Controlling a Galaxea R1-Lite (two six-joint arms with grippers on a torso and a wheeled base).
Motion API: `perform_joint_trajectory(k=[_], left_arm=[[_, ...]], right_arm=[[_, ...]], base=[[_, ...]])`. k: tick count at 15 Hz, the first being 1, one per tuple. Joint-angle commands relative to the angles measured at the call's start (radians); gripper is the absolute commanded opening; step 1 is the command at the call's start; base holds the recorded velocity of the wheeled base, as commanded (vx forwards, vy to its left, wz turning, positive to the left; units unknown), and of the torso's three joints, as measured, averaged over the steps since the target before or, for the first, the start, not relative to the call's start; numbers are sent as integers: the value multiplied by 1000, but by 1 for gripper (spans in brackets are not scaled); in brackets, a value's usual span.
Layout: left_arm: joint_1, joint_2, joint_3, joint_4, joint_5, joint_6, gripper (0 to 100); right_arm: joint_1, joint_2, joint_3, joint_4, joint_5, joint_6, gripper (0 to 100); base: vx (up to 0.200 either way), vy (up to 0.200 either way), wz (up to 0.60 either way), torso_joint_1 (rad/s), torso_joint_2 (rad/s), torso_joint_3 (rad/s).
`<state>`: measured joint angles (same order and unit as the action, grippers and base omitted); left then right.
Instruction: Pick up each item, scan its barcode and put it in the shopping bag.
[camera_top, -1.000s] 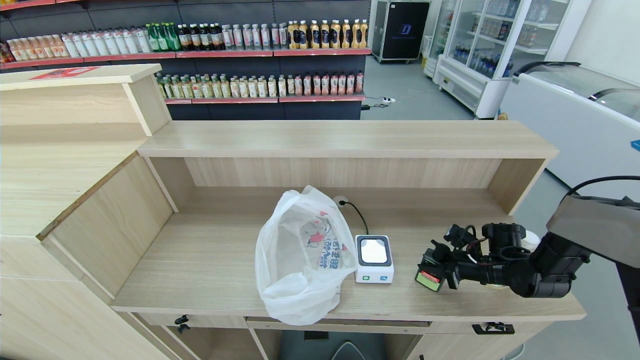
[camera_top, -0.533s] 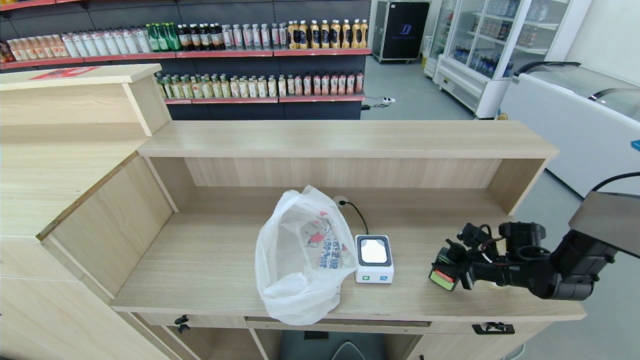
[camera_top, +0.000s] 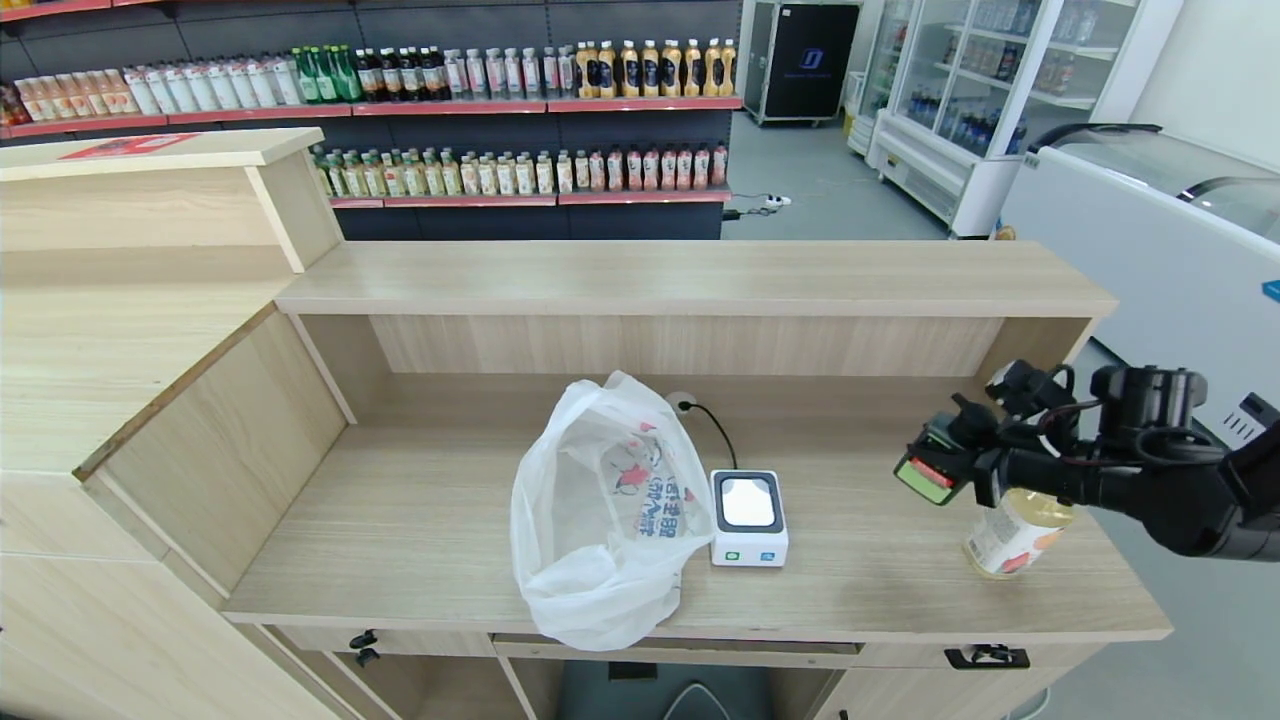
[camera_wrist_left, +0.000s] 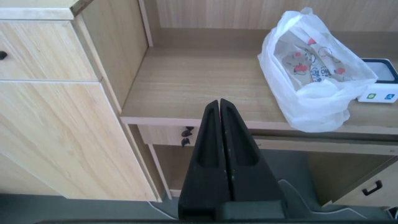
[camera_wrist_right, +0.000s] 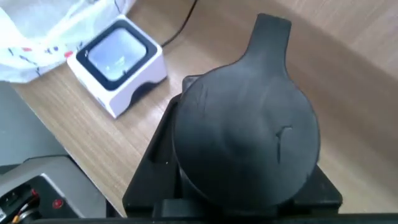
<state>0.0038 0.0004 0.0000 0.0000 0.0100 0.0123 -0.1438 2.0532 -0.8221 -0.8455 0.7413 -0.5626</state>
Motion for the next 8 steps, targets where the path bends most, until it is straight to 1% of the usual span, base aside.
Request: perform_joint_trajectory(k=[1, 2, 4, 5, 6, 8], left_arm=[[1, 0, 0, 0, 1, 0, 0], [1, 0, 0, 0, 1, 0, 0], [1, 0, 0, 0, 1, 0, 0], [1, 0, 0, 0, 1, 0, 0], [1, 0, 0, 0, 1, 0, 0], [1, 0, 0, 0, 1, 0, 0]], right_arm=[[-39, -162, 3, -4, -2, 6, 0], [-65, -199, 17, -9, 1, -7, 0], [-126, -266, 66, -10, -6, -119, 0], [-189, -317, 115, -10, -2, -281, 0], [-230, -354, 155, -26, 18, -404, 0], [-284, -409, 187, -90, 105, -554, 0]], base=[[0, 0, 0, 0, 0, 0], [0, 0, 0, 0, 0, 0], [0, 0, 0, 0, 0, 0], [0, 0, 0, 0, 0, 0], [0, 0, 0, 0, 0, 0], [0, 0, 0, 0, 0, 0]])
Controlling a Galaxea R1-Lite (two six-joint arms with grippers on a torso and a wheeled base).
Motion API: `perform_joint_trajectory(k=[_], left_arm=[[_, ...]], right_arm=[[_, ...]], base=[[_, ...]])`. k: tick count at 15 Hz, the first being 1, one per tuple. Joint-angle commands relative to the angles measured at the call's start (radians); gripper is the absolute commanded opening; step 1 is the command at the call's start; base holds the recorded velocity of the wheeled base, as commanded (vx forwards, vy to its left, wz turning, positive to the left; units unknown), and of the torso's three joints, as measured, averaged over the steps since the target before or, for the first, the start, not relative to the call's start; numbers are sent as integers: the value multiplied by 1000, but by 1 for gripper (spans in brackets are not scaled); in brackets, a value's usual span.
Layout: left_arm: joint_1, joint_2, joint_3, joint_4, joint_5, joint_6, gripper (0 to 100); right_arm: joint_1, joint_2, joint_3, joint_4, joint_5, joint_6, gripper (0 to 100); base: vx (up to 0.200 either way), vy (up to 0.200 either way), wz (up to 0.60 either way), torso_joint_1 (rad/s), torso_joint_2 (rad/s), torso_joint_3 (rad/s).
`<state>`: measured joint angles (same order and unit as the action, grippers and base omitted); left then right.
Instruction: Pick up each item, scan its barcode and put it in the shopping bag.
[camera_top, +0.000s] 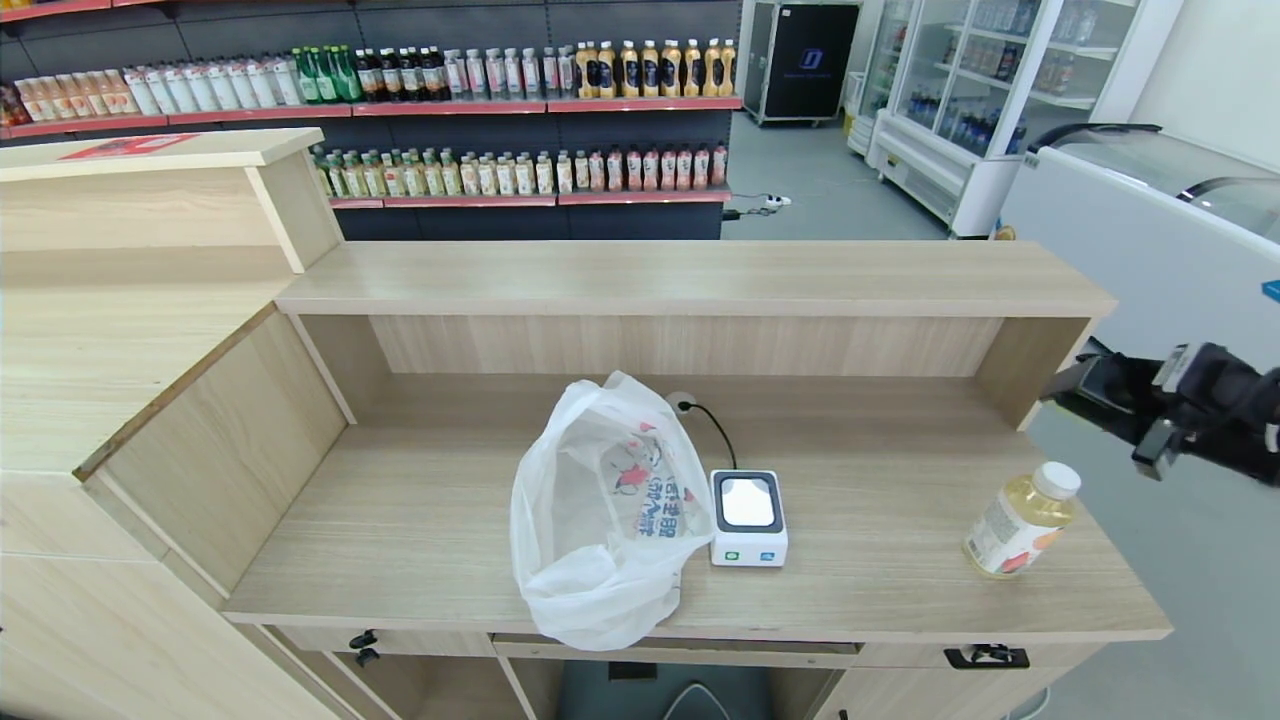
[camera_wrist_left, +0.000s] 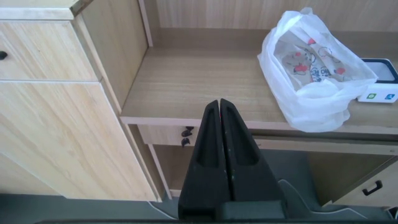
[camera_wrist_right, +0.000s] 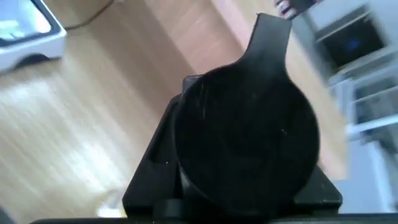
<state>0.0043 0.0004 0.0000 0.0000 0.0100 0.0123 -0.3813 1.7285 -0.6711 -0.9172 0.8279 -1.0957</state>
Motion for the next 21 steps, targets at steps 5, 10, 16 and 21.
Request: perform_joint_trajectory(k=[5, 10, 16, 21], left_arm=[[0, 0, 0, 0, 1, 0, 0], [0, 0, 0, 0, 1, 0, 0], [0, 0, 0, 0, 1, 0, 0], [0, 0, 0, 0, 1, 0, 0]], right_arm=[[10, -319, 146, -147, 135, -423, 0], [375, -435, 145, -144, 145, -831, 0], [832, -442, 171, -115, 100, -1357, 0], [917, -425, 183, 28, 45, -1541, 0]], base=[[0, 0, 0, 0, 0, 0], [0, 0, 0, 0, 0, 0], [0, 0, 0, 0, 0, 0], [0, 0, 0, 0, 0, 0]])
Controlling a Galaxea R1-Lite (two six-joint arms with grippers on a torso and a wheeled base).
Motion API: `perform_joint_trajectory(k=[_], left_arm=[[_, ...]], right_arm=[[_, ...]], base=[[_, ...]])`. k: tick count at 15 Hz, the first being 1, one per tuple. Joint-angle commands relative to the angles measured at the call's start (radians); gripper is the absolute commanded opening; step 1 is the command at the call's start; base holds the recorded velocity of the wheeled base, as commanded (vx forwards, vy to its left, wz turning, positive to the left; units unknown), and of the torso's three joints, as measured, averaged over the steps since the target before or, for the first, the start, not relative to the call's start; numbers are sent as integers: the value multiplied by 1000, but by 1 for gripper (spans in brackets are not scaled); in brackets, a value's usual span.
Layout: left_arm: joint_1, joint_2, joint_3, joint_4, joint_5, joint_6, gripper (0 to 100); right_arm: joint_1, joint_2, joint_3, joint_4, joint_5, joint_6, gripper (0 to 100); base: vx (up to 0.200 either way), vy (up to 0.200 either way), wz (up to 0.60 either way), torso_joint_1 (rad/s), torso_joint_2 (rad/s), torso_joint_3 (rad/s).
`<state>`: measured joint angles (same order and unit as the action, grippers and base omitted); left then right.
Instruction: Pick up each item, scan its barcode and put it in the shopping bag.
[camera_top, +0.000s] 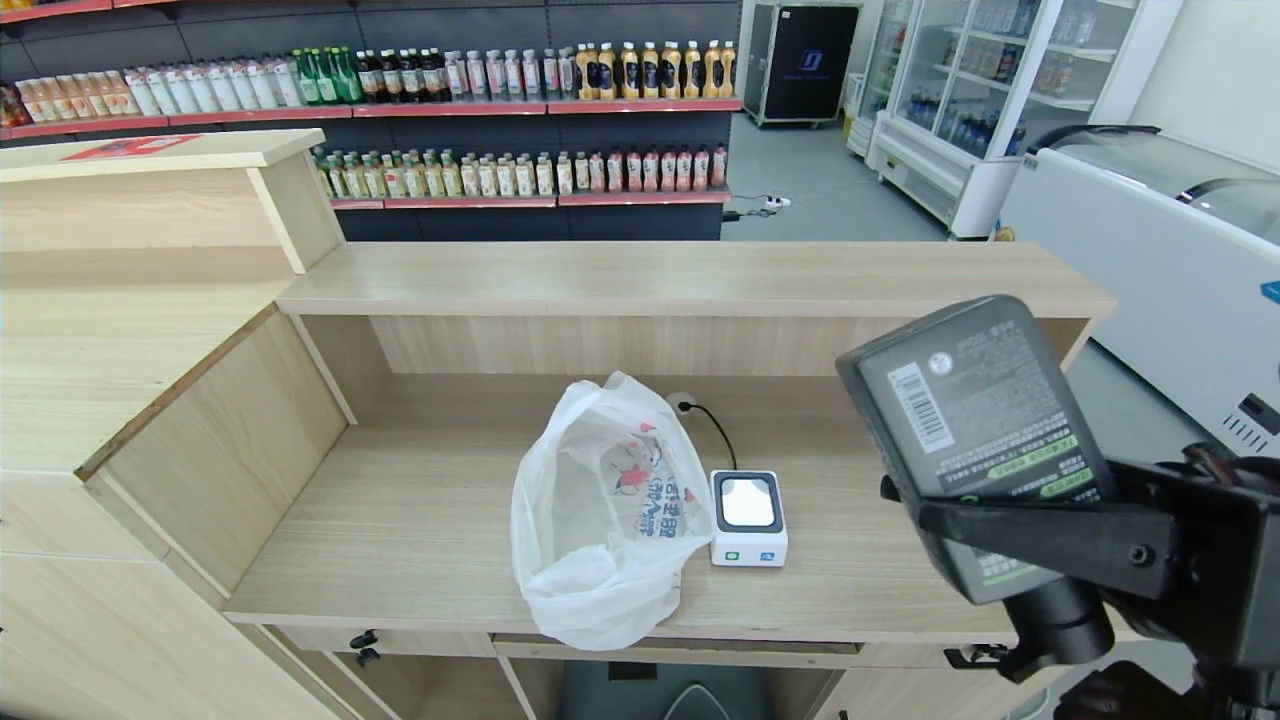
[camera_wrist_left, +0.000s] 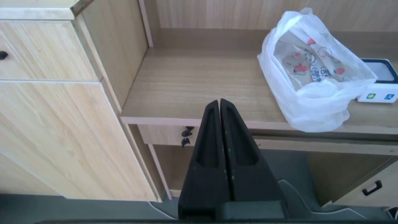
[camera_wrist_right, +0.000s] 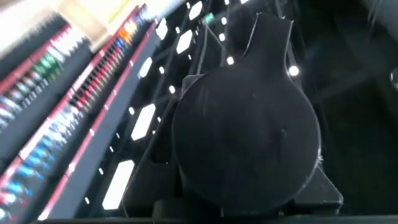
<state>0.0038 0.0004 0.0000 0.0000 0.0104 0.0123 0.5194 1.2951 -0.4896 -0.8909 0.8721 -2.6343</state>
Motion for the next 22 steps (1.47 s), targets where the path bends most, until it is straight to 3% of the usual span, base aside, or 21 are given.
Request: perform_joint_trajectory(k=[1, 9, 22], left_arm=[[1, 0, 0, 0, 0, 0, 0], [1, 0, 0, 0, 0, 0, 0], [1, 0, 0, 0, 0, 0, 0]], right_arm=[[24, 9, 0, 10, 1, -1, 0], [192, 36, -17, 3, 1, 63, 0], [188, 24, -21, 1, 24, 66, 0]], base=[[0, 0, 0, 0, 0, 0], [0, 0, 0, 0, 0, 0], [0, 0, 0, 0, 0, 0]])
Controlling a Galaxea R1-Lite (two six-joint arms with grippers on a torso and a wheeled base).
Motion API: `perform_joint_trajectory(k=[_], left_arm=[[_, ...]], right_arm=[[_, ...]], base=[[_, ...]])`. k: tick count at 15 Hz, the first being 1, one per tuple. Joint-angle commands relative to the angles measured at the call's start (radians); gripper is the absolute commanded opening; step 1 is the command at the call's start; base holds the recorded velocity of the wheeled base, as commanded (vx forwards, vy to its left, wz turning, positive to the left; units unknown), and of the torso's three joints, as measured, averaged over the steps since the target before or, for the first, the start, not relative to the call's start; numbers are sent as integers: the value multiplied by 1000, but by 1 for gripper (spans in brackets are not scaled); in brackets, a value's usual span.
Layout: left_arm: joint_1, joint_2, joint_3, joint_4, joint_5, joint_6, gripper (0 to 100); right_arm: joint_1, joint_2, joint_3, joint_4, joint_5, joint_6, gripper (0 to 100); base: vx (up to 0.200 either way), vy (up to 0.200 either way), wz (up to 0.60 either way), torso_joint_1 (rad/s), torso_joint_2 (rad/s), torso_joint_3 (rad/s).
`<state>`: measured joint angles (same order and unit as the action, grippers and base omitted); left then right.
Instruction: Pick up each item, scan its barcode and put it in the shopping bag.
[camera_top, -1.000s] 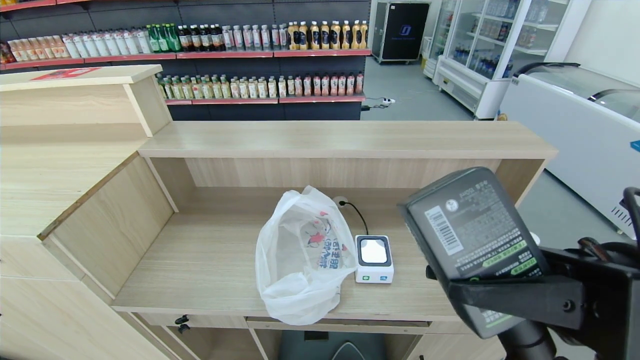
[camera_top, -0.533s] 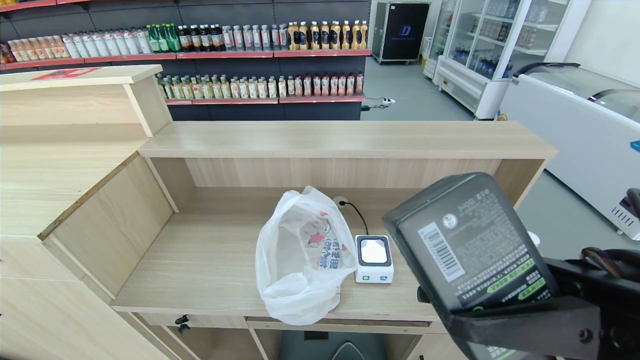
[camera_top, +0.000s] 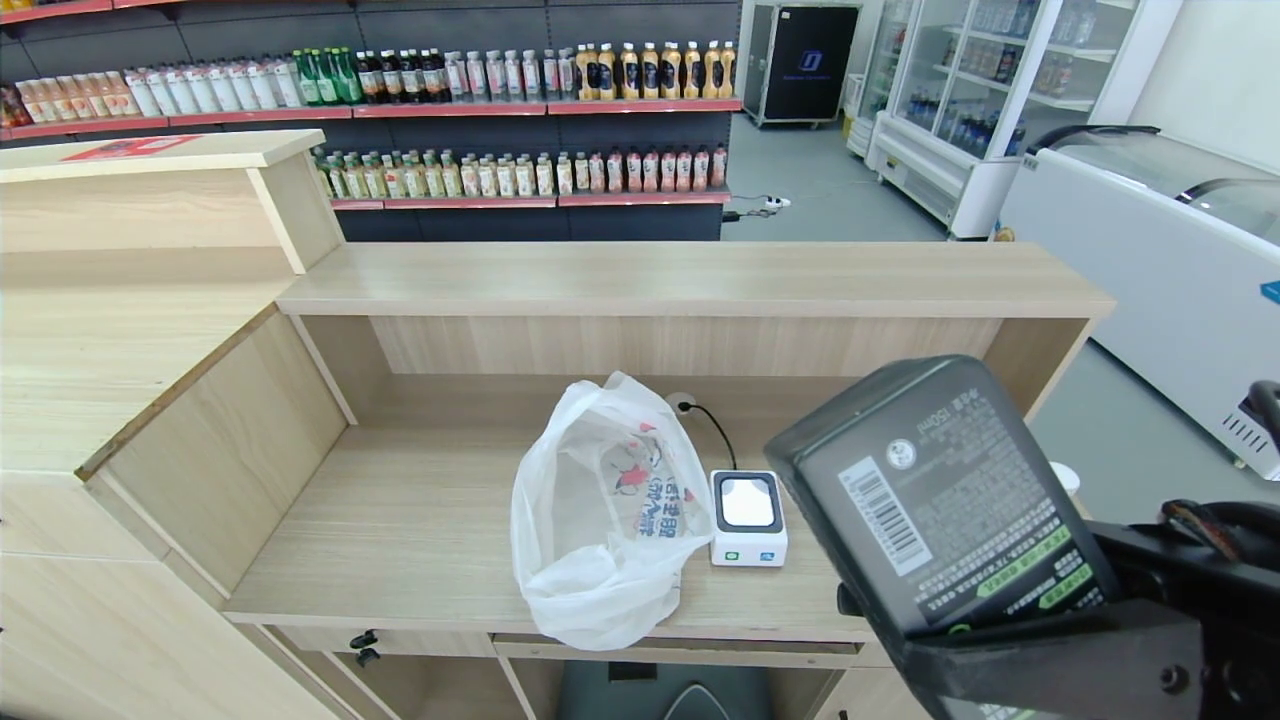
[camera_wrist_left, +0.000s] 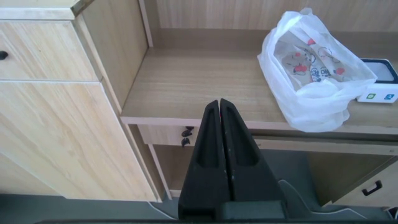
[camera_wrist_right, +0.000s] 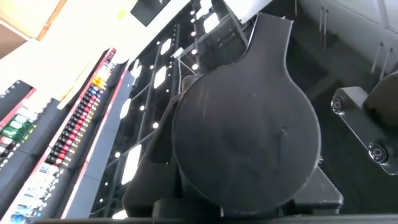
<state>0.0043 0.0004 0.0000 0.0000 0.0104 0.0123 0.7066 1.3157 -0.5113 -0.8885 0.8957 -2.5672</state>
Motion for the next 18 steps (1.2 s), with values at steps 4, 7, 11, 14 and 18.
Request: perform_joint_trajectory(k=[4, 7, 11, 14, 18], left_arm=[[0, 0, 0, 0, 0, 0, 0], [0, 0, 0, 0, 0, 0, 0], [0, 0, 0, 0, 0, 0, 0], [0, 0, 0, 0, 0, 0, 0], [0, 0, 0, 0, 0, 0, 0]], right_arm=[[-1, 5, 2, 0, 2, -1, 0], [-1, 10, 0, -1, 2, -1, 0], [-1, 5, 2, 2, 0, -1, 0], [-78, -3, -9, 11, 0, 55, 0], [-668, -56, -7, 269, -113, 685, 0]], base=[[0, 0, 0, 0, 0, 0], [0, 0, 0, 0, 0, 0], [0, 0, 0, 0, 0, 0], [0, 0, 0, 0, 0, 0], [0, 0, 0, 0, 0, 0]])
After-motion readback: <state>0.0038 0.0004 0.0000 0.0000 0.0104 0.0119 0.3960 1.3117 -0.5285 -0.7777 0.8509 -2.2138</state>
